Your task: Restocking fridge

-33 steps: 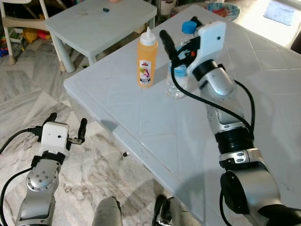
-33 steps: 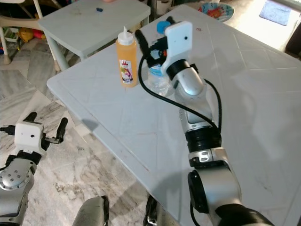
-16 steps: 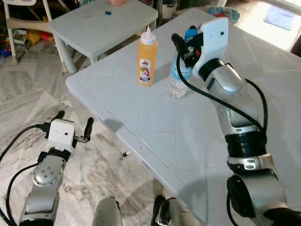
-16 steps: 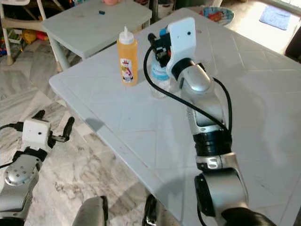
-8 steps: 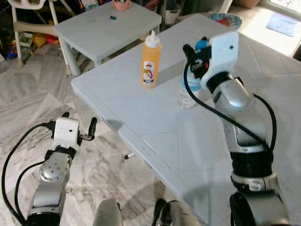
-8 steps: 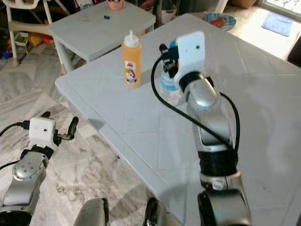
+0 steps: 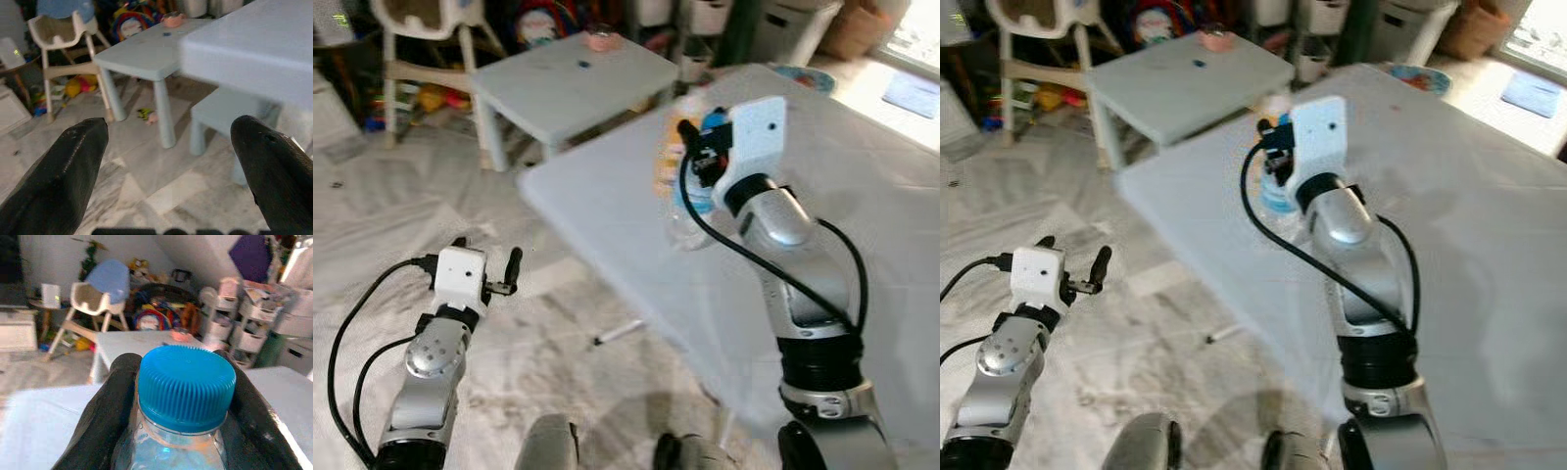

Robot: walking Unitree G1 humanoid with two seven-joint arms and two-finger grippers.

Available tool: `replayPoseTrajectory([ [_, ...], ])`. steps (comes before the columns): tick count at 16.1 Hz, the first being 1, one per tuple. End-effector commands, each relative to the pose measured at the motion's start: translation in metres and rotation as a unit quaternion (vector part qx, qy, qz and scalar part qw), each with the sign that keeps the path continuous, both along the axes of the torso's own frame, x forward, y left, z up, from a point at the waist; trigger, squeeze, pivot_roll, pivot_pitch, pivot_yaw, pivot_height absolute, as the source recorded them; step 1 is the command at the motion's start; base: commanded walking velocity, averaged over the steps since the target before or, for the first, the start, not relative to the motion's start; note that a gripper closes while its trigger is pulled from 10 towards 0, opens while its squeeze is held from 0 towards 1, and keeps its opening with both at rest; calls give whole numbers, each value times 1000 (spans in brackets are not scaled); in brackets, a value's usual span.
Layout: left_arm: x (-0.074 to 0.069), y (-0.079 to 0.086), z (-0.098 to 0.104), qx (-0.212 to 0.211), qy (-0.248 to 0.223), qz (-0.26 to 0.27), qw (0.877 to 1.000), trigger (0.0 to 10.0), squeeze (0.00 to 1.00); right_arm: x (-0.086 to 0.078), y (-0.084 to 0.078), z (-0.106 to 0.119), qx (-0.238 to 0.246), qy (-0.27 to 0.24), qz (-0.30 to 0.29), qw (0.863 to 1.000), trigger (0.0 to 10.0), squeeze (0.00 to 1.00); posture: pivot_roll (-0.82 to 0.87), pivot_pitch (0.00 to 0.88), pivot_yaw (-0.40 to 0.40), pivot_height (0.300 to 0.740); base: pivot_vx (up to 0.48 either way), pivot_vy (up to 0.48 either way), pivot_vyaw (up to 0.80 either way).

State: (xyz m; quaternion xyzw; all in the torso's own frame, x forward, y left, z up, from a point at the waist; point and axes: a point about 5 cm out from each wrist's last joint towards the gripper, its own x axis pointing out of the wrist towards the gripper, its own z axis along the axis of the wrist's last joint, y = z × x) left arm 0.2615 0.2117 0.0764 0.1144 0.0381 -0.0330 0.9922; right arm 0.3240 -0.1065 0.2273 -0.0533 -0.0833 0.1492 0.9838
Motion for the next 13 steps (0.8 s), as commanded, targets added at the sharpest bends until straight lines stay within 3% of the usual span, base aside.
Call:
replayPoseTrajectory([
  [1, 3, -1, 1, 0, -4, 1, 1000, 10000, 0, -1, -4, 6, 4, -20, -5, 1000, 980, 0, 67, 40, -45, 740, 0, 480, 0],
  [2, 4, -1, 1, 0, -6, 3, 1000, 10000, 0, -3, -4, -2, 5, -17, -3, 1000, 6784, 0, 70, 38, -43, 740, 0, 480, 0],
  [3, 6, 0, 1, 2, -8, 4, 1000, 10000, 0, -4, -5, -11, 5, -10, -3, 1000, 10000, 0, 73, 34, -43, 740, 0, 480, 0],
  [8, 8, 4, 3, 4, -15, 14, 1000, 10000, 0, -18, 0, -58, -13, 28, 40, 999, 10000, 0, 82, 42, -37, 740, 0, 480, 0],
  [13, -3, -3, -14, -4, 7, 15, 1000, 10000, 0, -29, -5, -87, 17, 50, 49, 997, 10000, 0, 78, 15, -55, 740, 0, 480, 800],
])
